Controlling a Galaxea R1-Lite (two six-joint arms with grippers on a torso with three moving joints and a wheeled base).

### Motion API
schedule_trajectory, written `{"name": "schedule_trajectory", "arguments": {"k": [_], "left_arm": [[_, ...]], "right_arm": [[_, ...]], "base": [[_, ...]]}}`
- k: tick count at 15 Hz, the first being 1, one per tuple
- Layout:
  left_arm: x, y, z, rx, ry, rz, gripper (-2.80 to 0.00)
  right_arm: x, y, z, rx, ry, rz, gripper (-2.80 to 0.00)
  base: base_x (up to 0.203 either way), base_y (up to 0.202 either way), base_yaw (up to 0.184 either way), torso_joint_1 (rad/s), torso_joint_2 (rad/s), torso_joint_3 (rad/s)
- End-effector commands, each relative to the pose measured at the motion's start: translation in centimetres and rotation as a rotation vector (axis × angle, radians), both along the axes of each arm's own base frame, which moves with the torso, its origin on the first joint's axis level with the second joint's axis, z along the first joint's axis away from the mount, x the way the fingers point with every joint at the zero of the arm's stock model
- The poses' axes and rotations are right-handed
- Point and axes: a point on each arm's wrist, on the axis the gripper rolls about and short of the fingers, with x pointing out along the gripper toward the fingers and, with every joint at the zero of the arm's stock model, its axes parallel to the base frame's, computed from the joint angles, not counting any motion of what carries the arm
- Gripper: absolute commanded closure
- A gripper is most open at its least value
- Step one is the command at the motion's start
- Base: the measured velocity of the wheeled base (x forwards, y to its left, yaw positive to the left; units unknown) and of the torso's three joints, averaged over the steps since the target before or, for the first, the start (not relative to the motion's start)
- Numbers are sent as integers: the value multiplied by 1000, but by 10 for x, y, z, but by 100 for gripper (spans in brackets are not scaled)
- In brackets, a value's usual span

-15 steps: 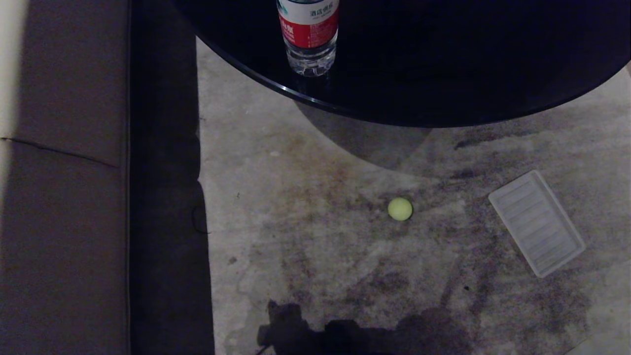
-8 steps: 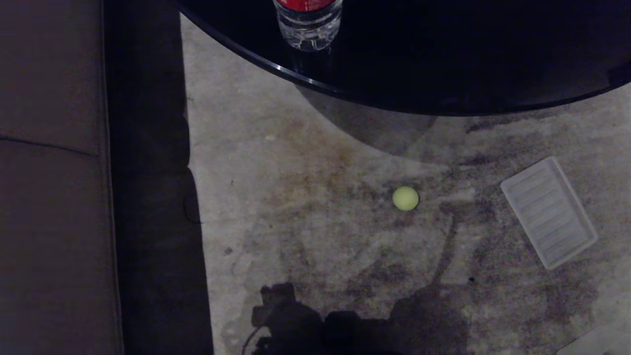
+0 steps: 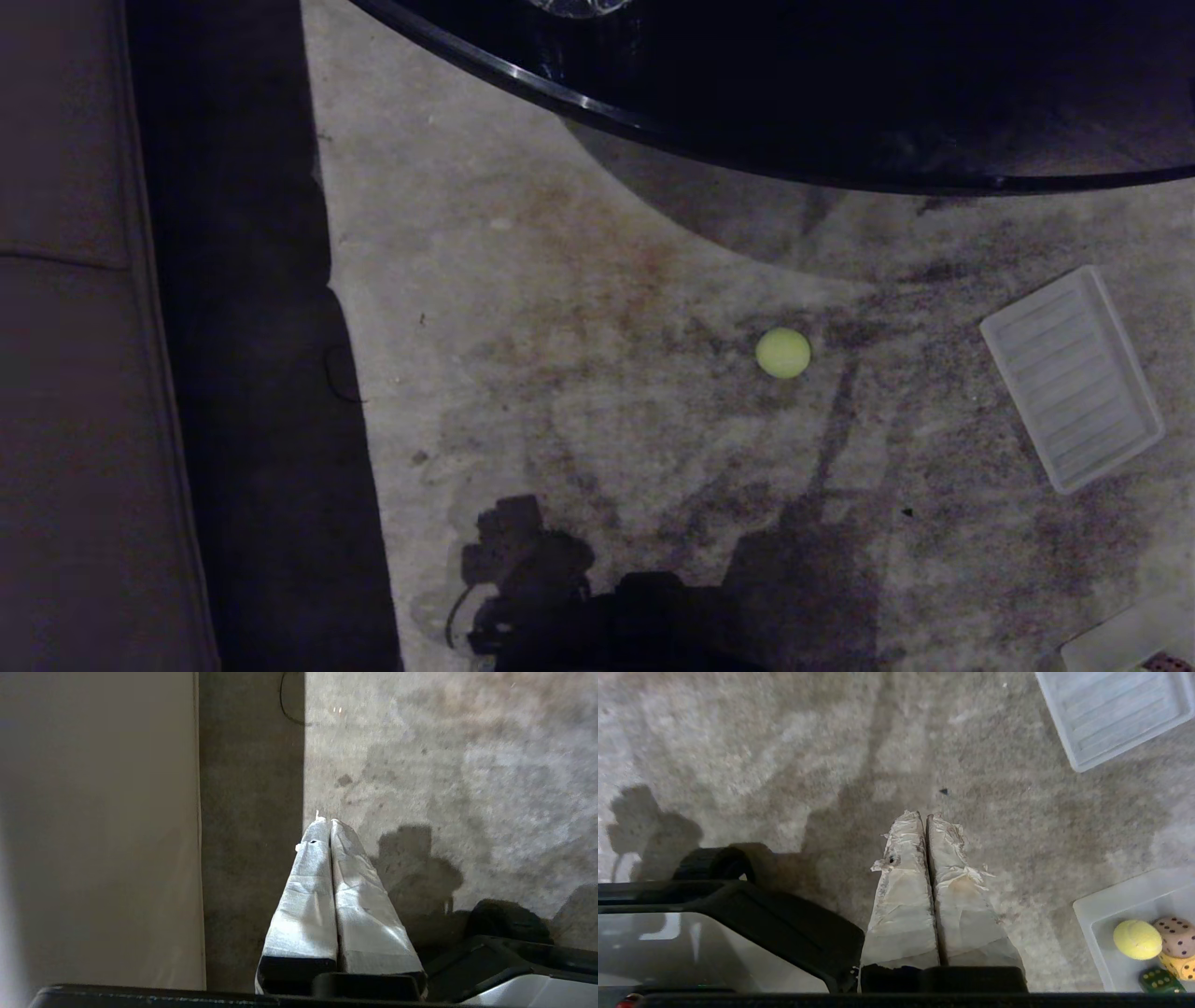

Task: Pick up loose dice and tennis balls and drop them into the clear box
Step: Pick up the ball on the floor

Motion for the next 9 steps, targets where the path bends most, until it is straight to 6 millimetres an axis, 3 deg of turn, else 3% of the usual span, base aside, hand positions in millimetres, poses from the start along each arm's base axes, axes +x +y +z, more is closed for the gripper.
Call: {"name": "schedule_trajectory", "arguments": {"k": [1,5,7,9], "left_arm": [[0,0,0,3,3,1,0],[0,0,0,-11,1,5,0],[0,0,0,-13,-1,7,0],[0,0,0,-13,1,7,0]], "right_arm": [[0,0,0,1,1,0,0],[-1,0,3,40,-10,-13,0],[-2,0,23,49,-14,-7,0],[12,0,44,71,93,7,0]], "base": [[0,0,0,2,4,-204],[0,0,0,4,3,-100],[0,0,0,0,0,0],[0,0,0,0,0,0]]}}
